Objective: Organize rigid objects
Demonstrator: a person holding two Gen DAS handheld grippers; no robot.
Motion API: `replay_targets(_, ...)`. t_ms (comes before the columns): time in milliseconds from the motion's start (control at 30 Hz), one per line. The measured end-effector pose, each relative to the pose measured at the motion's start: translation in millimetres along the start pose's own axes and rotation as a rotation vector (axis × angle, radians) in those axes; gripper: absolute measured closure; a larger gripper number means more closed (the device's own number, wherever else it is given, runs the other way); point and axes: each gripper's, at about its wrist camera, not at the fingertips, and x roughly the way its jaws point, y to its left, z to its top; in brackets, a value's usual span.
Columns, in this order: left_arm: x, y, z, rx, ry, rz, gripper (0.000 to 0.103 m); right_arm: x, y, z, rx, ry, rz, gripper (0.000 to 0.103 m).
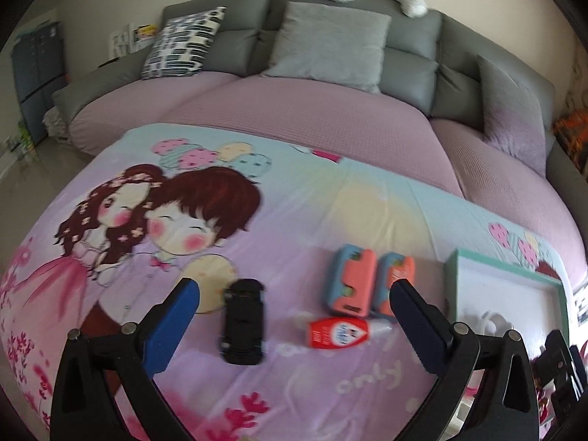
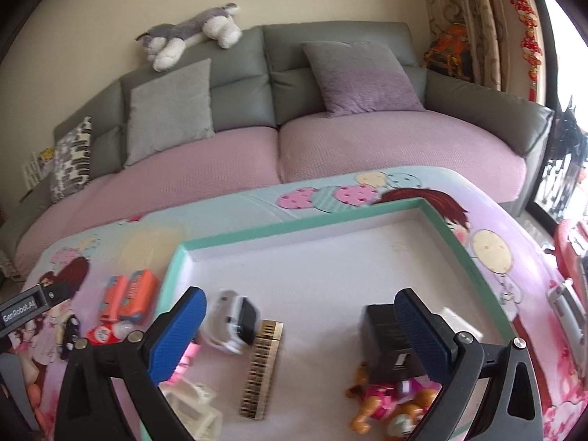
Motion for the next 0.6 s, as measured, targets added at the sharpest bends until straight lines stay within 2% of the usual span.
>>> replay_targets(100, -7, 26, 6, -0.061, -0.028, 0.039, 0.0, -2, 18, -1, -0.01, -0.005, 0.075, 0.0)
replay_targets(233, -9, 48, 8, -0.096, -0.03, 0.072, 0.0, 1, 46, -7, -0.064, 0.006, 0.128, 0.0)
replay_targets(600, 19, 65, -4, -0.061, 0.095, 0.071, 0.0, 12, 112, -32, -0.21, 0.046, 0.212, 0.0)
